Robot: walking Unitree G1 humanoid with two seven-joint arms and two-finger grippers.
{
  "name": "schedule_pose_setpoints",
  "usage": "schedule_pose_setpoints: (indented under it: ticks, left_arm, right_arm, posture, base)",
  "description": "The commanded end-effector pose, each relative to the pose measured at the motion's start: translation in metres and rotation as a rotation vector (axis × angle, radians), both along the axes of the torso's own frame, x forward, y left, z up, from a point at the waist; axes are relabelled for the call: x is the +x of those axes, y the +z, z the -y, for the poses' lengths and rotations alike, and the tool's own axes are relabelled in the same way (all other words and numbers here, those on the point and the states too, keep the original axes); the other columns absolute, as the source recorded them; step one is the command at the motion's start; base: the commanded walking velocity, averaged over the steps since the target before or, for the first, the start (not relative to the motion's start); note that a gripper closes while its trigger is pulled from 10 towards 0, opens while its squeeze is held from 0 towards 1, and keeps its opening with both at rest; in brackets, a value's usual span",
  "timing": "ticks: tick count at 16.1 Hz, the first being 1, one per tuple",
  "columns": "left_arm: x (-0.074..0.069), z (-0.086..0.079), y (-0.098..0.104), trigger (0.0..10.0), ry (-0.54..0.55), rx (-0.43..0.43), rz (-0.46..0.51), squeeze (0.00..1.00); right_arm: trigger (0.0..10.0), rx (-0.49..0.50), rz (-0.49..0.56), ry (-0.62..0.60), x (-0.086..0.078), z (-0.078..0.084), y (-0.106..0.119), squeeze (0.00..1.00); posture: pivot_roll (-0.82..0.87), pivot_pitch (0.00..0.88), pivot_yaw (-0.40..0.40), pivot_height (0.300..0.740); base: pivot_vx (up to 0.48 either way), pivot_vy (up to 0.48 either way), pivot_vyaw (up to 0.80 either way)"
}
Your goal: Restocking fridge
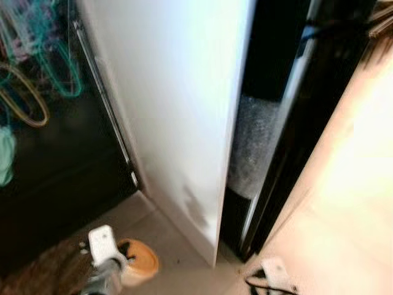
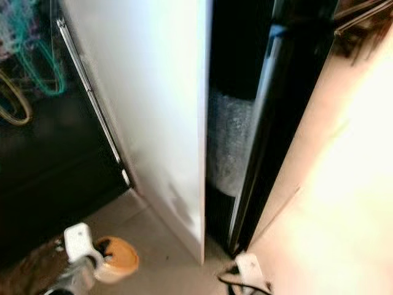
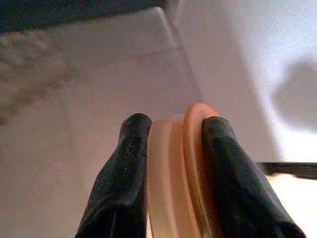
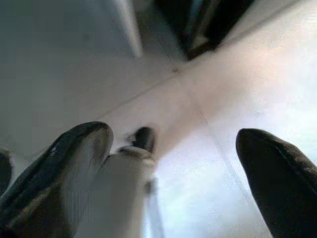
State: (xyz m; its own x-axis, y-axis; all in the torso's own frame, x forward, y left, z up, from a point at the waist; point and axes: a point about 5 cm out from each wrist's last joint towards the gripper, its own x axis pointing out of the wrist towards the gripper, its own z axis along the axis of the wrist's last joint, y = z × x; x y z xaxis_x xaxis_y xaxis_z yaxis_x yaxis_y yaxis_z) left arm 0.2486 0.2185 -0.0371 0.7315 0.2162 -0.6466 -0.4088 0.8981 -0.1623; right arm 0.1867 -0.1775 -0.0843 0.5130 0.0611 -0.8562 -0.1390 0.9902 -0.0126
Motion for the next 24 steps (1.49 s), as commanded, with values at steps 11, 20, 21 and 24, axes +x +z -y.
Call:
schedule_pose_setpoints:
  ticks: [11,20,21,24]
  left_arm:
    - [-0.017,0.003,-0.015,10.0,0.137,-0.105,-0.061,0.00]
    - [-0.046,-0.020,-0.027,10.0,0.231,-0.113,-0.125,0.00]
    - [-0.053,-0.022,-0.031,10.0,0.233,-0.109,-0.144,0.00]
    - [-0.073,-0.026,-0.039,10.0,0.238,-0.101,-0.187,0.00]
  right_arm:
    - [10.0,-0.008,0.048,-0.103,0.016,0.009,0.009,0.00]
    - [10.0,0.007,0.053,-0.144,0.012,0.009,0.007,0.00]
    - [10.0,0.007,0.048,-0.153,0.008,0.009,0.005,0.00]
    - [10.0,0.012,0.046,-0.156,0.000,0.009,0.001,0.00]
  posture:
    - [-0.14,0.000,0.037,0.740]
    - [-0.09,0.000,0.033,0.740]
    - [-0.09,0.000,0.037,0.740]
    - [-0.09,0.000,0.031,0.740]
  base:
    - [0.000,0.000,-0.75]
    - [0.000,0.000,0.00]
    - [0.000,0.000,0.00]
    - [0.000,0.000,0.00]
